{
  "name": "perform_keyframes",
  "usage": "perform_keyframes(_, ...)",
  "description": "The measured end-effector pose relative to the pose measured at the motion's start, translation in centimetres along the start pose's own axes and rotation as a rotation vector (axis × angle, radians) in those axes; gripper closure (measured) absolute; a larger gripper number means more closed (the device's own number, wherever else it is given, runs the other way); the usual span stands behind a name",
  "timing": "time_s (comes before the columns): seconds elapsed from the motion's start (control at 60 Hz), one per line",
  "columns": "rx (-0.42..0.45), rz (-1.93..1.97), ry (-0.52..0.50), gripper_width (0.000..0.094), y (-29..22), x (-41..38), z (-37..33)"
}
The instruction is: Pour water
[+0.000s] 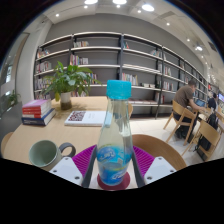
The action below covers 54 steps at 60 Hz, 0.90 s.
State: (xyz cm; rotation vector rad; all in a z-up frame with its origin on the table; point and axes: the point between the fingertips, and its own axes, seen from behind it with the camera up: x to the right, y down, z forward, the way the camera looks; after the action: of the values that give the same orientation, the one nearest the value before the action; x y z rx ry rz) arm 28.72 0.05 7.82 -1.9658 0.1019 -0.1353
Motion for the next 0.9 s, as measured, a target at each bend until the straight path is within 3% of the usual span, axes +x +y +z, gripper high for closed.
perform_keyframes(0.15, -0.098, -0.045, 0.049, 0.0212, 3.1, 0.2, -2.2)
perform_keyframes(0.3, -0.167, -0.028, 0.051, 0.0214, 6.3, -2.2, -7.1)
perform_keyframes(0.483, -0.237, -0.038, -0.025, 0.0214, 9.0, -9.7, -15.2)
perform_keyframes(0.7, -0.201, -0.039, -0.120, 0.0211, 5.7, -18.8, -23.4)
perform_keyframes(0.9, -0.092, -0.026, -0.165, 0.0209, -0.6, -24.4, -28.7)
